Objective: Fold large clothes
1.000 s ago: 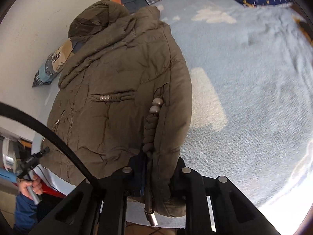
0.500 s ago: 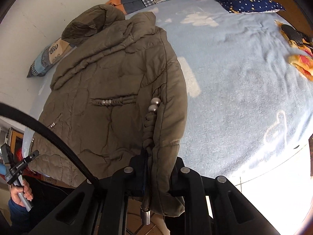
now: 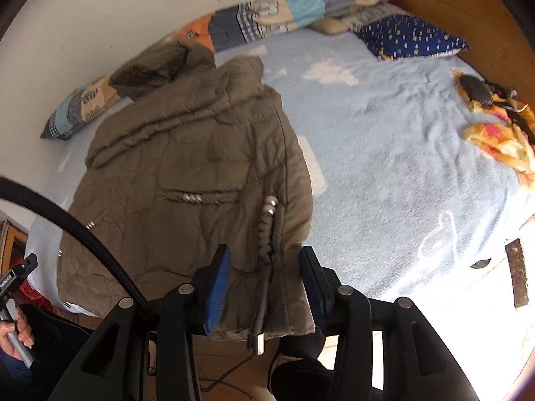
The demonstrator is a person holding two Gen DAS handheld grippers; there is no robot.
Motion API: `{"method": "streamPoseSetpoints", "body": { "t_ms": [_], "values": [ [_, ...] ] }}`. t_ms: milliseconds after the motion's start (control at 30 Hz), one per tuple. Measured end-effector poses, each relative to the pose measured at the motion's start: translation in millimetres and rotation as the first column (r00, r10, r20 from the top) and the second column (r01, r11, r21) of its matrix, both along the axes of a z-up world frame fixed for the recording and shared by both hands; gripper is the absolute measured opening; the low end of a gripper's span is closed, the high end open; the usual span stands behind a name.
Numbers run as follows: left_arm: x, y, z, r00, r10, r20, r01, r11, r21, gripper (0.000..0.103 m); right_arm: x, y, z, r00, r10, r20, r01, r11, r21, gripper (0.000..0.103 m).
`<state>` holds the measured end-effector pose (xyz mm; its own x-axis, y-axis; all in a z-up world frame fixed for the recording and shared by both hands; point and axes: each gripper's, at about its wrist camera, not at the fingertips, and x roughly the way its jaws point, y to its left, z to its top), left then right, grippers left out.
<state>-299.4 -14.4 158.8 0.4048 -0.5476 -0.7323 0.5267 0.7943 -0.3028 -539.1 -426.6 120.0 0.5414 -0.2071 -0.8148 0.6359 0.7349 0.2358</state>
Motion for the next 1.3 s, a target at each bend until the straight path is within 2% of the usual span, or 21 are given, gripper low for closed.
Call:
{"method": "streamPoseSetpoints", "body": {
  "t_ms": [67,167,300,433,500,600,733,833,900,933,1067,1167,1267,1300],
  "values": [
    [-8.5,-3.6,29.9,0.998,-0.030,0.048,0.032,0.999,-0.031,0.064,-7.4,8.8,18.6,0.998,0.013,0.058,-0.011,0.999,-0.041,0.047],
    [-17.5,-17.8,71.6,0.989,-0.103,0.102,0.111,0.991,-0.075,0.066,-13.3,28.2,51.3,0.989,0.047,0.139,-0.033,0.994,-0.103,0.054],
    [-25.8,-43.7,134.1,0.961,-0.206,0.187,0.232,0.964,-0.133,0.068,-7.2,52.2,102.2,0.958,0.120,0.262,-0.079,0.983,-0.163,0.056],
    [-30.8,-65.8,192.9,0.926,-0.269,0.265,0.318,0.935,-0.160,0.071,0.4,78.2,162.0,0.907,0.190,0.375,-0.102,0.965,-0.243,0.060],
    [-34.4,-79.9,223.9,0.904,-0.300,0.305,0.364,0.914,-0.179,0.072,3.6,91.0,196.5,0.867,0.233,0.441,-0.111,0.952,-0.285,0.070],
    [-43.1,-93.5,261.6,0.872,-0.318,0.372,0.407,0.894,-0.187,0.073,8.1,102.3,235.6,0.807,0.281,0.519,-0.108,0.935,-0.338,0.073],
    [-49.3,-107.7,291.9,0.838,-0.339,0.428,0.457,0.865,-0.208,0.081,25.1,104.6,272.8,0.742,0.348,0.573,-0.145,0.918,-0.369,0.073],
    [-37.0,-127.8,285.4,0.834,-0.361,0.416,0.468,0.863,-0.189,0.082,50.0,101.7,282.9,0.715,0.381,0.586,-0.168,0.907,-0.385,0.077],
    [-20.7,-145.3,266.9,0.845,-0.374,0.381,0.463,0.869,-0.176,0.082,72.6,95.6,274.7,0.705,0.392,0.591,-0.193,0.908,-0.372,0.079],
    [-7.8,-155.7,251.1,0.859,-0.372,0.351,0.449,0.877,-0.170,0.082,80.5,91.9,268.6,0.709,0.390,0.588,-0.198,0.910,-0.366,0.079],
    [47.3,-184.3,188.1,0.914,-0.341,0.220,0.378,0.913,-0.155,0.082,130.0,68.6,226.9,0.754,0.362,0.548,-0.237,0.928,-0.288,0.079],
    [96.1,-200.9,131.9,0.949,-0.287,0.131,0.302,0.947,-0.113,0.082,172.2,35.6,185.6,0.809,0.304,0.503,-0.244,0.952,-0.183,0.079],
    [138.3,-213.7,82.3,0.973,-0.219,0.076,0.224,0.973,-0.064,0.082,211.4,3.0,149.9,0.851,0.227,0.473,-0.221,0.973,-0.070,0.079],
    [153.2,-215.6,65.8,0.981,-0.187,0.060,0.191,0.979,-0.068,0.082,220.1,-7.3,140.9,0.858,0.201,0.472,-0.210,0.977,-0.035,0.079]
  ]
}}
